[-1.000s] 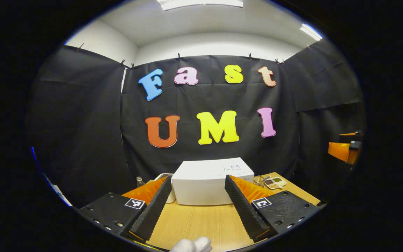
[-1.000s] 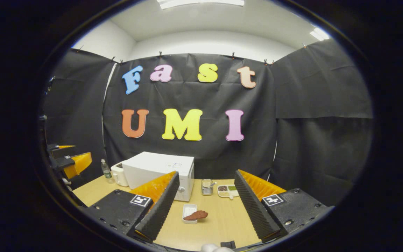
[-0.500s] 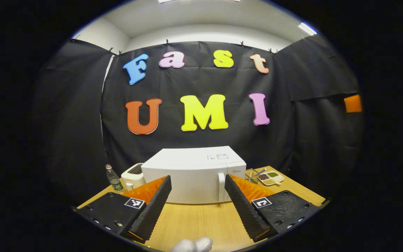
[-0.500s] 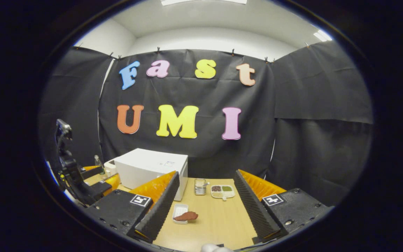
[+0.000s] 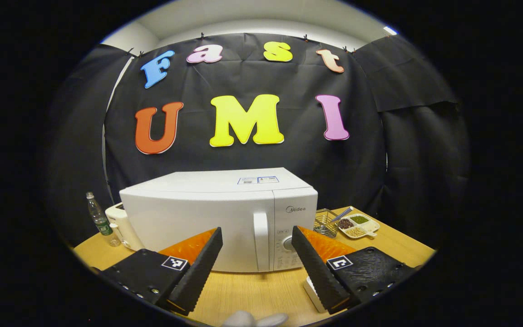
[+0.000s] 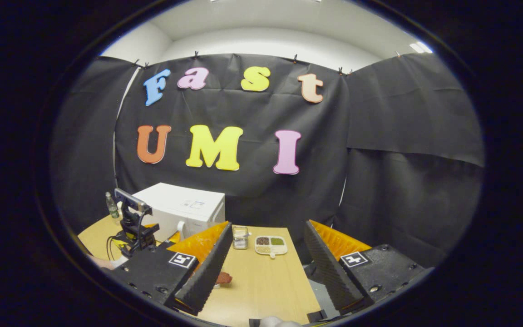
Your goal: Open the microwave oven with the left hand, put the food in, and close the microwave oven.
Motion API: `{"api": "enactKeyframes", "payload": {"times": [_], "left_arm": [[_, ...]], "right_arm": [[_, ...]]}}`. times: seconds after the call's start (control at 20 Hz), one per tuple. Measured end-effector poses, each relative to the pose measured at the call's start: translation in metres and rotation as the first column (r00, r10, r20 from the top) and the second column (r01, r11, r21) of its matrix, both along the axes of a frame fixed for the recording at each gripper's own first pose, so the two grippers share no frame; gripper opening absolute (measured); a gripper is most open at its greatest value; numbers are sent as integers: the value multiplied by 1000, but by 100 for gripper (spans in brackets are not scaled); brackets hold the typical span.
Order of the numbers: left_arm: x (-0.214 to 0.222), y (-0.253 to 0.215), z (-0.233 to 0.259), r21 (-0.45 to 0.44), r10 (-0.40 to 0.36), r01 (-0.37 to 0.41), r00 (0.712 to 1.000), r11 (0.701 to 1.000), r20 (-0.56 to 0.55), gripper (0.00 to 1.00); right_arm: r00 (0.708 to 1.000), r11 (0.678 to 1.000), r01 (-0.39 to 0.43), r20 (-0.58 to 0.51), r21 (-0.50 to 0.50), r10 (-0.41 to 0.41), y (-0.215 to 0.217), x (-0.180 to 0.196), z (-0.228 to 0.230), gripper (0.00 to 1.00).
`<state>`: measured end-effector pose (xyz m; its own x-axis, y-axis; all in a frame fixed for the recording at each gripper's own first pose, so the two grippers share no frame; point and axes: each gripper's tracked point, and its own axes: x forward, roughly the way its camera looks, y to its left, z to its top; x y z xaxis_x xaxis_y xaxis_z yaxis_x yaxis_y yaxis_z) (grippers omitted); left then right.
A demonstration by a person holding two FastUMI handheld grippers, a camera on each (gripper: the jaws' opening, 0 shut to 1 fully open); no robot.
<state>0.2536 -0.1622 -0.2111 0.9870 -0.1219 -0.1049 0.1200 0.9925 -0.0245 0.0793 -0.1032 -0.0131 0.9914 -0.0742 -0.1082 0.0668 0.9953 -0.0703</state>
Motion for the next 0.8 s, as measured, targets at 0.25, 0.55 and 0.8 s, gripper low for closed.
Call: {"api": "enactKeyframes", "payload": {"times": [0.25,0.55,0.8], "left_arm": [[44,-7,-35,21,28,-27,999,999,-33,95],[52,-6,-43,-15,50,-51,997,999,-66,87],[56,-12,-46,-54,9,-12,998,998,-55,31]], "right_arm": [[999,1000,-1,-43,-23,0,-16,17,-17,92],[997,999,-31,-76,-9,30,-17,29,-30,100],[995,999,-39,-88,-15,38,-21,27,-34,100]]}}
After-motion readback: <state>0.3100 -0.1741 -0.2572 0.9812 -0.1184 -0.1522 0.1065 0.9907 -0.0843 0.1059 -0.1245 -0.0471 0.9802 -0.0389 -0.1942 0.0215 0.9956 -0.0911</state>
